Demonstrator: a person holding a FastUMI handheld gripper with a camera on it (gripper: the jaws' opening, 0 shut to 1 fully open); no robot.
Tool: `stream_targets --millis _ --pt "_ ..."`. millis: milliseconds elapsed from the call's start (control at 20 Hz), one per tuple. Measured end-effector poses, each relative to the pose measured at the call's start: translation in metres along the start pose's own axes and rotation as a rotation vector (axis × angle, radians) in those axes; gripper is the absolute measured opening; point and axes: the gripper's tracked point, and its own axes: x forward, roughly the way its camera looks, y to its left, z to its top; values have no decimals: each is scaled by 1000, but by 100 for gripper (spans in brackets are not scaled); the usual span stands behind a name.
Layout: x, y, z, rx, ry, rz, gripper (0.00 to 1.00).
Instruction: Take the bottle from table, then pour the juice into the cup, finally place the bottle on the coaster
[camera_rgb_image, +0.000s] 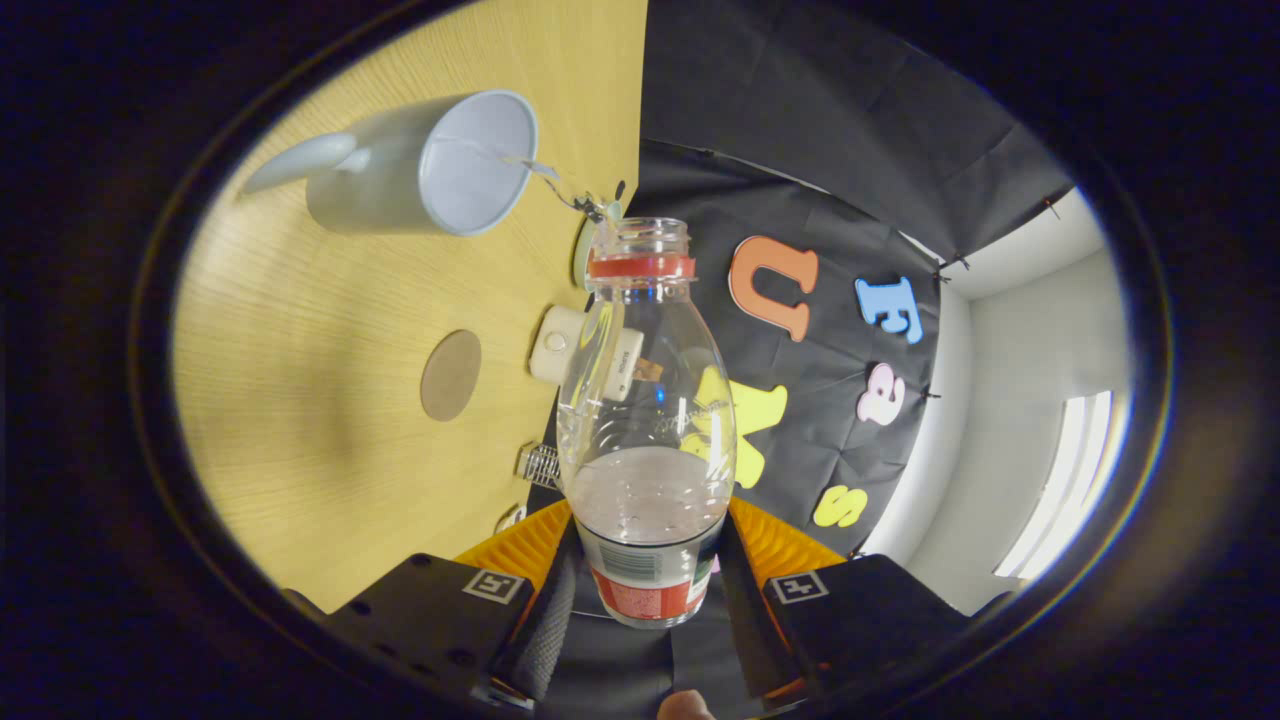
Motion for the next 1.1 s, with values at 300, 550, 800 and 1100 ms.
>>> stream_targets --millis 300,550,800,1100 --pt "-2 -5 -1 -27 -2 -9 75" --pt "-2 -9 0 -40 -3 -16 75" --pt "-1 -12 1 -62 -6 -20 75" --pt "1 -17 3 -86 -9 -27 74"
